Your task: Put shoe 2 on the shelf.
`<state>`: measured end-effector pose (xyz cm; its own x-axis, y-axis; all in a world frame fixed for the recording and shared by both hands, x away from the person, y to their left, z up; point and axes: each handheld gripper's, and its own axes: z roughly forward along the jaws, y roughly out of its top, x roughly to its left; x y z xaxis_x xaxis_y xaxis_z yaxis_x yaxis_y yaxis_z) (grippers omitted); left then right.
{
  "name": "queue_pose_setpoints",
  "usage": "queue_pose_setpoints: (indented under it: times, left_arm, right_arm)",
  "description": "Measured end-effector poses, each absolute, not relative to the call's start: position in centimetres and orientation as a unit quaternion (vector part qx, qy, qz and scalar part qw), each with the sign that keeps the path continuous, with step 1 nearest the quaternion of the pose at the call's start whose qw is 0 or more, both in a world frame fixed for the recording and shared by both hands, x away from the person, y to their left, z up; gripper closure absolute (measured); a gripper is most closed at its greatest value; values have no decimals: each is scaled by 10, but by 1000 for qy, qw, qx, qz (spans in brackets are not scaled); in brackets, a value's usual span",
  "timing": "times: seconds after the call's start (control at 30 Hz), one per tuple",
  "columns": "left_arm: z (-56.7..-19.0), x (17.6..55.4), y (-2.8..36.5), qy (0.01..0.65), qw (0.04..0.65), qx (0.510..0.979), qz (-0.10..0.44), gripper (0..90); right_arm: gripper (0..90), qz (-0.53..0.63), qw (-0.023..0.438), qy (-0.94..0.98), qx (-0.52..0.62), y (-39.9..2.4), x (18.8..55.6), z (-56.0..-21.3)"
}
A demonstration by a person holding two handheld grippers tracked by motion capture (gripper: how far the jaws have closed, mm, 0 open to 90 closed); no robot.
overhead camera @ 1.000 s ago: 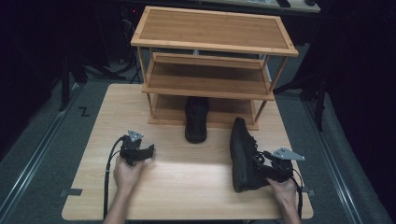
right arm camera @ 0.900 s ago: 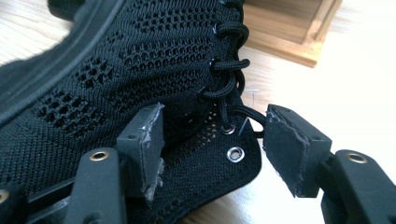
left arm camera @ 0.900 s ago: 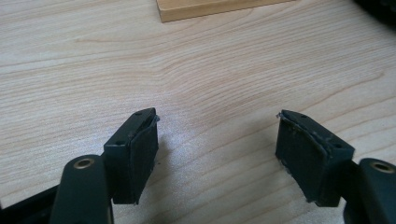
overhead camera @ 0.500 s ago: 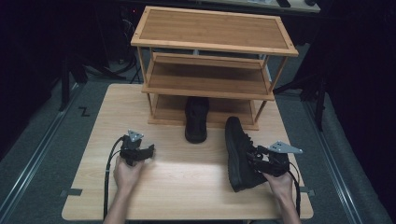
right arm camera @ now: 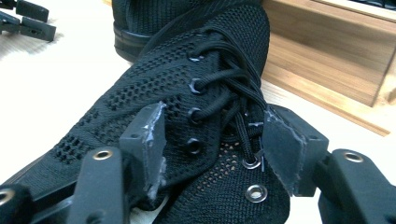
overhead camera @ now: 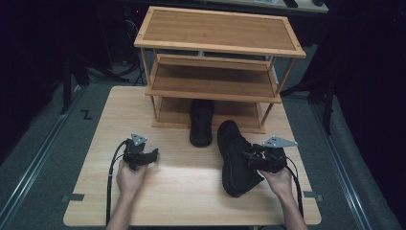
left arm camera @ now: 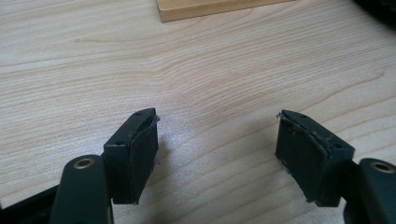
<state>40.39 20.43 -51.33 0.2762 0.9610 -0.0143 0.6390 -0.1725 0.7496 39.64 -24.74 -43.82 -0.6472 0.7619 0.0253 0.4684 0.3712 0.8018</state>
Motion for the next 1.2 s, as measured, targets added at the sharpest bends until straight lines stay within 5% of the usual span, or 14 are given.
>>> queue_pose_setpoints:
  times: [0.5, 0.7, 0.87, 1.07, 1.2]
  left_arm:
    - [-513, 404, 204, 551, 333, 726, 242, 300]
    - [-513, 404, 204, 551, 332, 727, 242, 300]
    - [-513, 404, 204, 550, 332, 727, 242, 299]
    - [-513, 404, 204, 550, 333, 727, 242, 299]
    - [-513, 404, 204, 550, 333, 726, 242, 299]
  right_arm:
    - [406, 379, 142, 828, 388, -216, 407, -452]
    - [558, 367, 130, 837, 384, -205, 408, -457]
    - [770, 355, 126, 843, 384, -196, 406, -459]
    - [858, 359, 107, 832, 408, -202, 411, -455]
    - [877, 362, 134, 826, 411, -209, 408, -449]
